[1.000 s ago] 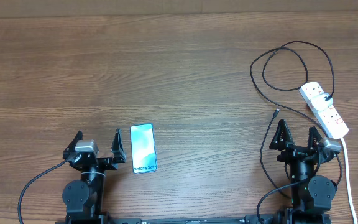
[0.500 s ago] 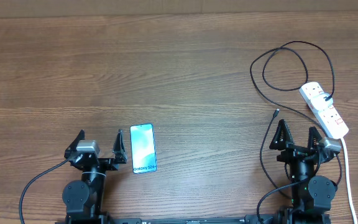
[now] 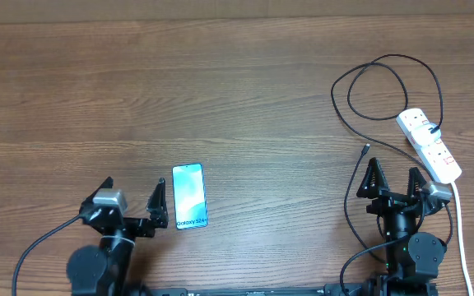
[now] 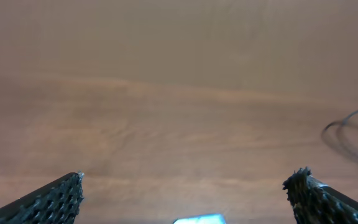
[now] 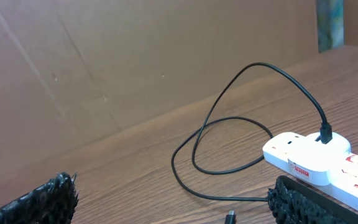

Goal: Plug charger to phone and switch on socket
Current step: 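Move the left gripper over the Galaxy S24+ phone and lower, then close the left gripper on the phone's sides, then lift the phone with the left gripper and tilt it upright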

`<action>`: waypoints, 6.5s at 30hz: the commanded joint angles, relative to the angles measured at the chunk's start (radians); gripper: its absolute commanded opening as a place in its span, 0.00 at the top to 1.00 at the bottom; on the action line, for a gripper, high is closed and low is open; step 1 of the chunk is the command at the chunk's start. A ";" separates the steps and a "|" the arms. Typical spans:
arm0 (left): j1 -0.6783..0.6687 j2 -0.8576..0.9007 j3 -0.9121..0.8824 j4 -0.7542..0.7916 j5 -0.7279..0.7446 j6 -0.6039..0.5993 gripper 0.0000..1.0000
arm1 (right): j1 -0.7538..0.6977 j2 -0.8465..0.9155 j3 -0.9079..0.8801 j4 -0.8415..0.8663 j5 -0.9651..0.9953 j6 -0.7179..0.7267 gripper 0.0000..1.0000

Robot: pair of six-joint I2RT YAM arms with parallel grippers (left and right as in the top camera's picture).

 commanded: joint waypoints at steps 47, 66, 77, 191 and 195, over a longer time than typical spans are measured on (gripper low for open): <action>-0.399 1.408 1.002 -0.755 -0.129 -0.333 0.00 | 0.005 -0.006 -0.011 0.006 0.009 0.000 0.00; -0.401 1.532 0.716 -0.565 -0.172 -0.369 0.01 | 0.005 -0.006 -0.011 0.006 0.009 0.000 0.00; -0.401 1.534 0.570 -0.411 -0.154 -0.370 0.00 | 0.005 -0.006 -0.011 0.006 0.009 0.000 0.00; -0.242 1.777 1.192 -0.581 0.954 -0.377 0.52 | 0.005 -0.006 -0.011 0.006 0.009 0.000 0.00; -0.244 1.777 1.192 -0.590 1.004 -0.377 0.54 | 0.005 -0.006 -0.011 0.006 0.010 0.000 0.00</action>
